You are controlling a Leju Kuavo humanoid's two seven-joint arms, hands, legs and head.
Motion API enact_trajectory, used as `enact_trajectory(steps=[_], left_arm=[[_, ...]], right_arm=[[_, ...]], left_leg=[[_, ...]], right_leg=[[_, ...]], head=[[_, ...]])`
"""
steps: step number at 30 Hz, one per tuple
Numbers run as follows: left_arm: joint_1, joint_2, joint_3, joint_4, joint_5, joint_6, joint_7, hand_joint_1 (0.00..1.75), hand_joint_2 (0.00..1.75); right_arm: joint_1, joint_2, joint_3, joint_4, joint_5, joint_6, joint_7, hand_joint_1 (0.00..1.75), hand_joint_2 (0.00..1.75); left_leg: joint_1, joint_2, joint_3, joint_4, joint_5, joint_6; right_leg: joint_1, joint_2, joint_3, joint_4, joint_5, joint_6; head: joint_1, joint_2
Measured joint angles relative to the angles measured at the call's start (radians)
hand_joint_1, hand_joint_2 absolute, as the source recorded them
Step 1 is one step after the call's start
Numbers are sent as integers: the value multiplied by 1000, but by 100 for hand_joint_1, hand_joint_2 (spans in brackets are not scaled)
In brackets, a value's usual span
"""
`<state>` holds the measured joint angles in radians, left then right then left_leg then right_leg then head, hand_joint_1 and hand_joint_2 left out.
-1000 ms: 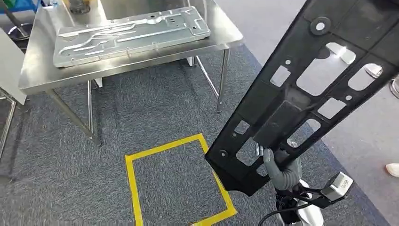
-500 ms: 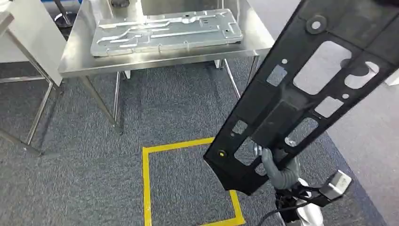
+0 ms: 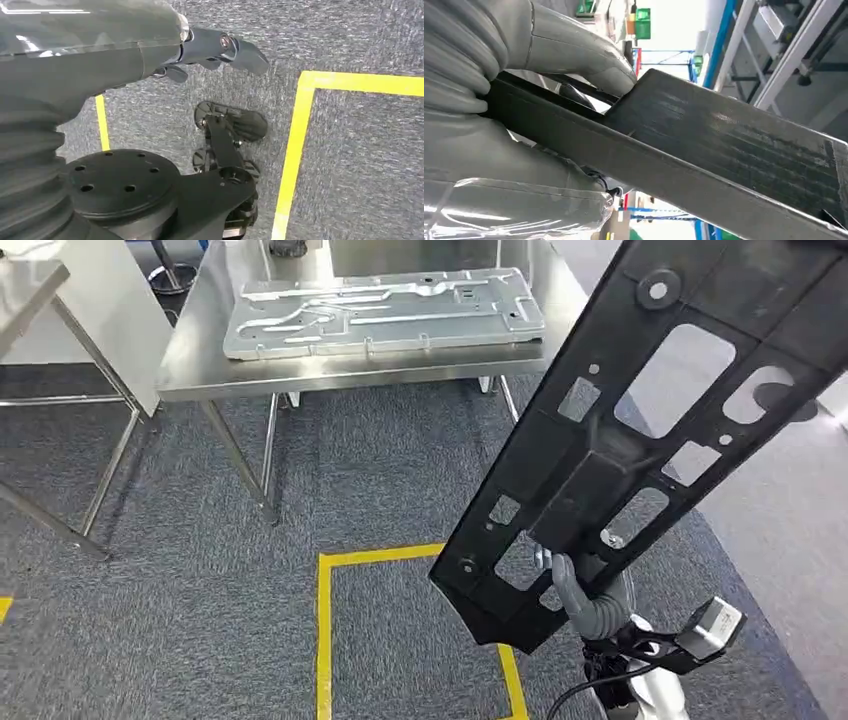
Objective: Take the parts from the cabinet and place them on the table.
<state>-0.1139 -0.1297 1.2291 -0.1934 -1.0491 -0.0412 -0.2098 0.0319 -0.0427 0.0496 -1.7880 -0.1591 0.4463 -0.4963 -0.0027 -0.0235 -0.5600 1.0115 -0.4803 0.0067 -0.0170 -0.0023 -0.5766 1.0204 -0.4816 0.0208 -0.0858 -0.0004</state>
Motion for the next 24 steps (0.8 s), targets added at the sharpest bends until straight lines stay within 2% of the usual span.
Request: enact_trajectory(steps=[2,3,4,5,7,8,9,10,12,13,14,15,16,17,18,19,20,21,22,23,24], left_arm=[[2,0,0,0,-1,0,0,0,175],[2,0,0,0,-1,0,-1,0,175],[3,0,0,0,-2,0,-3,0,175],[2,0,0,0,-5,0,-3,0,175],[5,-1,0,0,-7,0,-3,0,175],[7,-1,0,0,-8,0,-3,0,175],[9,-1,0,0,-8,0,-3,0,175],[10,-1,0,0,-8,0,-4,0,175],[10,-1,0,0,-8,0,-5,0,175],[11,-1,0,0,-10,0,-5,0,175],[11,0,0,0,-10,0,-5,0,175],[9,0,-1,0,-12,0,-6,0,175],[9,0,-1,0,-12,0,-7,0,175],[10,1,-1,0,-12,0,-7,0,175],[9,1,-1,0,-12,0,-8,0,175],[11,1,-2,0,-12,0,-10,0,175],[9,1,-1,0,-12,0,-11,0,175],[7,2,-1,0,-11,0,-11,0,175],[7,2,-1,0,-11,0,-12,0,175],[7,1,-1,0,-11,0,-12,0,175],[10,1,-1,0,-11,0,-11,0,175]], right_arm=[[0,-2,1,0,2,3,1,164,175],[1,-3,1,-1,2,3,1,164,175],[1,-4,2,-2,2,4,2,164,175],[2,-4,2,-2,2,4,0,164,175],[8,-5,2,-2,3,4,-1,164,175],[13,-6,3,-2,3,4,-2,164,175],[17,-7,3,-2,3,3,-3,164,175],[20,-8,3,-2,3,3,-5,164,175],[23,-9,4,-3,3,3,-8,164,175],[27,-10,4,-6,3,2,-10,164,175],[29,-11,4,-8,4,2,-14,164,175],[35,-12,4,-10,5,0,-15,164,175],[41,-12,5,-12,7,-3,-16,164,175],[46,-13,5,-13,8,-3,-16,164,175],[46,-13,5,-17,10,-3,-17,164,175],[45,-14,6,-21,13,-3,-17,164,175],[42,-15,6,-23,15,-6,-17,164,175],[41,-14,7,-25,18,-10,-17,164,175],[41,-15,8,-25,21,-12,-14,164,175],[42,-15,8,-25,21,-13,-8,164,175],[42,-15,9,-25,21,-13,-3,164,175]], left_leg=[[2,0,4,-5,-4,-11],[4,2,5,0,-11,-18],[6,8,-1,29,-22,-21],[6,11,-31,91,-51,-24],[8,14,-127,257,-109,-30],[9,15,-170,319,-118,-31],[9,16,-191,328,-98,-29],[9,16,-184,287,-51,-26],[7,16,-126,114,71,-12],[5,17,-103,52,92,-3],[-7,18,-90,52,73,-1],[-8,19,-81,35,60,6],[-16,18,-79,28,55,11],[-14,18,-70,20,50,20],[-11,14,-45,7,47,26],[-7,15,-26,-5,42,29],[-6,15,-11,-11,35,36],[-5,15,-2,-12,25,38],[-5,14,7,-12,16,39],[-5,13,18,-12,5,39],[-5,11,31,-12,-6,38]], right_leg=[[3,0,2,0,-5,-12],[-4,-1,13,-9,-2,-21],[-3,-2,23,-13,-6,-27],[-3,-5,30,-14,-10,-32],[0,-6,42,-14,-23,-35],[2,-5,50,-14,-31,-36],[4,-5,60,-14,-40,-36],[5,-4,74,-14,-50,-36],[8,-2,106,-14,-73,-34],[6,-2,114,-18,-85,-31],[11,-2,120,-19,-92,-22],[4,-2,121,-22,-96,-14],[1,-3,136,-27,-95,-8],[2,-3,135,-16,-82,3],[2,-4,133,2,-77,10],[-3,-4,120,43,-73,9],[0,-1,76,112,-76,12],[0,-1,19,185,-98,13],[-1,-1,-30,242,-129,19],[-1,-1,-77,286,-165,20],[-1,-1,-108,297,-176,16]], head=[[0,0],[0,0],[0,0],[0,0],[0,0],[0,0],[0,0],[0,0],[0,0],[0,0],[0,0],[0,0],[0,0],[0,0],[0,0],[0,0],[0,0],[0,0],[0,0],[0,0],[0,0]])
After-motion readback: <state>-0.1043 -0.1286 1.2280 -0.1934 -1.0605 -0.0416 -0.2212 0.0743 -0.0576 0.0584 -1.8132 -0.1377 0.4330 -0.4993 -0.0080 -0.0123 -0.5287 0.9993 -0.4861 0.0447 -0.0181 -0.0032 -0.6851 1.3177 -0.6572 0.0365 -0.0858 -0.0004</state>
